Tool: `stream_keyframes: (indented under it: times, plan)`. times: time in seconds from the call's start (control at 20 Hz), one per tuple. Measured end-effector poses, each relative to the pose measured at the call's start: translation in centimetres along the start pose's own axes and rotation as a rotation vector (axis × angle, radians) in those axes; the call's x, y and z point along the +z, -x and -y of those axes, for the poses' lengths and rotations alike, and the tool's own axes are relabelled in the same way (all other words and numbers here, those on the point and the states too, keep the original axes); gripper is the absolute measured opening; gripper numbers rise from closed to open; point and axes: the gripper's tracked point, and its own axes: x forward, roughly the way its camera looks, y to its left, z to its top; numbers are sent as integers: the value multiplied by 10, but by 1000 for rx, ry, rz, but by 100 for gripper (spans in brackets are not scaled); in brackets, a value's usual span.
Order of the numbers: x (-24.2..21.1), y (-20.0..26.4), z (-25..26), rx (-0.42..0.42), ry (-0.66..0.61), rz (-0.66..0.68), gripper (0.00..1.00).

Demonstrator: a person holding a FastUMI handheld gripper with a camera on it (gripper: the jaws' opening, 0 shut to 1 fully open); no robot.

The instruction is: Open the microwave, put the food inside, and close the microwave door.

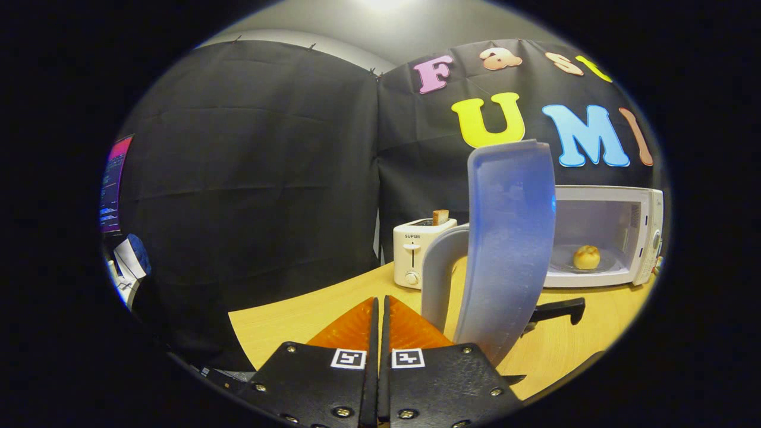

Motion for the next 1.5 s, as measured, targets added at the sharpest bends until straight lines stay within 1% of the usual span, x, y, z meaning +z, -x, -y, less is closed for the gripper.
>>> stream_keyframes:
  times: [0.1,0.15,0.3,0.35,0.6,0.8,1.0,1.35,1.5]
  plan:
    - [2,5,10,-38,73,24,2]
    - [1,11,15,-53,89,34,2]
    - [8,27,33,-76,71,63,2]
    - [12,34,44,-96,68,72,2]
    - [26,63,126,-238,53,88,2]
    - [25,83,201,-367,52,78,2]
    - [24,95,264,-473,53,63,2]
    - [26,94,349,-620,46,43,2]
    - [25,82,378,-660,39,20,2]
